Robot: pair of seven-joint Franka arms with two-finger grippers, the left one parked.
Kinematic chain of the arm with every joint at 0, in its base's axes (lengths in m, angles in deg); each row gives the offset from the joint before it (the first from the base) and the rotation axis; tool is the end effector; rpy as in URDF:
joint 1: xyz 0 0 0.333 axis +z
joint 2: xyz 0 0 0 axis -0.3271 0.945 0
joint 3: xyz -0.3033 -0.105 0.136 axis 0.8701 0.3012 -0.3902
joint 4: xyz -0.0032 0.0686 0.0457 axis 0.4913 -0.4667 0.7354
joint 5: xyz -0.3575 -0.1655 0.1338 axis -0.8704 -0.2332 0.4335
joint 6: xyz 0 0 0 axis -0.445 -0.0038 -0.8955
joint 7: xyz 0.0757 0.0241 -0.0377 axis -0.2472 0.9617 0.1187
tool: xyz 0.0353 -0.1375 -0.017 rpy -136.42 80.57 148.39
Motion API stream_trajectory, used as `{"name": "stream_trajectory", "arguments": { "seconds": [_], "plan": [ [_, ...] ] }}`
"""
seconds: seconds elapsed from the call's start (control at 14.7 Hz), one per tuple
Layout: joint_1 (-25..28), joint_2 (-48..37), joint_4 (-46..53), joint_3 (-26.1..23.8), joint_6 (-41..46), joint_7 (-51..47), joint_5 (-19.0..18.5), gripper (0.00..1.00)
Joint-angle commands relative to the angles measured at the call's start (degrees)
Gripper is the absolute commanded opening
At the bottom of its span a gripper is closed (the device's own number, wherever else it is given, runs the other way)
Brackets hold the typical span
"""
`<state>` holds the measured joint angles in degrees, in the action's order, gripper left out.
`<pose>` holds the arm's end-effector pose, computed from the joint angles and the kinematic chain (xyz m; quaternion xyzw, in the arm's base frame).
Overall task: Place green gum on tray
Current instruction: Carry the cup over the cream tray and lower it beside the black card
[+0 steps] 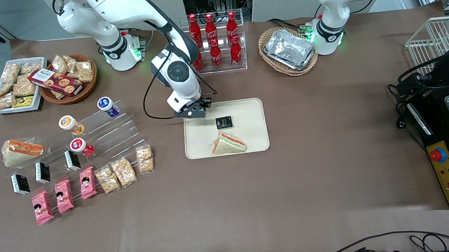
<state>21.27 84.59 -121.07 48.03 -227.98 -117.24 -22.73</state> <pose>0.4019 0.4112 0.2167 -0.9972 0.0524 0.0505 0.0146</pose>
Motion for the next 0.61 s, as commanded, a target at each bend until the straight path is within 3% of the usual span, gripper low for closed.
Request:
{"name": "stream_trajectory", "arguments": {
  "seconds": [0.0,0.27,0.55],
  "plan": [
    [0.1,-0.3,-0.3,0.6,-0.9,-1.2,-0.9,1.0],
    [-1.2,-4.4,1.0,1.2,5.0,-0.6,-1.2,1.0],
    [-7.0,-8.1,17.5,1.5,35.6,2.9,-3.6,1.0]
  ]
}}
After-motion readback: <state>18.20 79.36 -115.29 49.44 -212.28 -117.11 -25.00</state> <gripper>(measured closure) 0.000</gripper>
